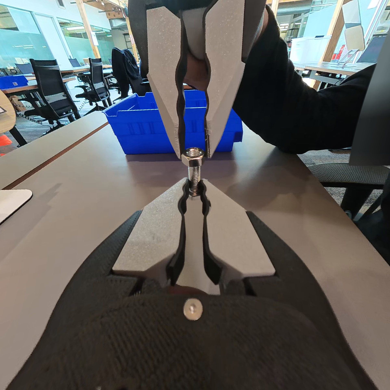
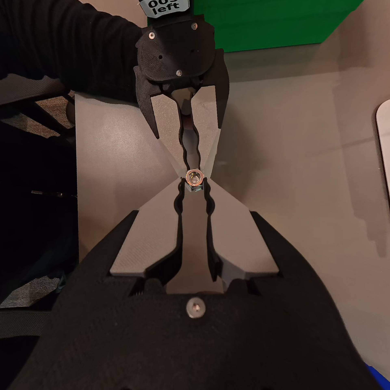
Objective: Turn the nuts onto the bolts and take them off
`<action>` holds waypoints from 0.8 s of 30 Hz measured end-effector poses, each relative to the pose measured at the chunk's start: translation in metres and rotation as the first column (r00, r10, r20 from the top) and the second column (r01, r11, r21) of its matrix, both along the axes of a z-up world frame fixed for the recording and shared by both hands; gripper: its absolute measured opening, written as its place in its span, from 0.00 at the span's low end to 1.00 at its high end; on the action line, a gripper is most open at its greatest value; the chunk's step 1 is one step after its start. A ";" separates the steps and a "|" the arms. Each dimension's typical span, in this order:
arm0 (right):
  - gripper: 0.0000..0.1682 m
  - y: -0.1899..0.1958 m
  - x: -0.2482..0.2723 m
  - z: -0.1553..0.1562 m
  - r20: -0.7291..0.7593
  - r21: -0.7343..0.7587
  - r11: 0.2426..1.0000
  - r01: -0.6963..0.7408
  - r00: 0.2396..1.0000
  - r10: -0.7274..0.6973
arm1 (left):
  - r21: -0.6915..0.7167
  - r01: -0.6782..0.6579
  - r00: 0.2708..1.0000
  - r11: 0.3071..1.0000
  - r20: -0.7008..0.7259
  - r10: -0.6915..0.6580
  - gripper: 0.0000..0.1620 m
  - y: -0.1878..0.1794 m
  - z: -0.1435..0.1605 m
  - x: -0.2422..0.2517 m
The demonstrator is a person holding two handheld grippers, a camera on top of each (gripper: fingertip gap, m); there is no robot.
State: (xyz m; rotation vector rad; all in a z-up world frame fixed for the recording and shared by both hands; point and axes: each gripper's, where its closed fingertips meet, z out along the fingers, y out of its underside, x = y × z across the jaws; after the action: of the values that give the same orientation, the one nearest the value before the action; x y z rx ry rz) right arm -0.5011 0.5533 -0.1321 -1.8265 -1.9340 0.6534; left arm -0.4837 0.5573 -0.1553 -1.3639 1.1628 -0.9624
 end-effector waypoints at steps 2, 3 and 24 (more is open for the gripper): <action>0.09 0.000 0.000 0.000 -0.003 -0.002 1.000 0.000 1.000 0.000 | -0.001 -0.001 1.000 1.000 0.000 0.001 0.04 0.000 0.000 0.000; 0.09 0.000 0.000 0.000 -0.003 -0.003 1.000 0.000 1.000 0.000 | -0.002 -0.001 1.000 1.000 -0.002 0.001 0.04 0.000 0.000 0.000; 0.11 0.000 0.000 0.002 -0.016 -0.005 1.000 0.002 1.000 -0.002 | -0.003 0.000 1.000 1.000 -0.001 0.000 0.04 0.000 0.000 0.000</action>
State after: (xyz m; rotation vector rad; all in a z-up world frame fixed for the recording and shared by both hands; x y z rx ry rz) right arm -0.5009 0.5537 -0.1298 -1.8200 -1.9218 0.6708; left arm -0.4842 0.5574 -0.1556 -1.3674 1.1626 -0.9638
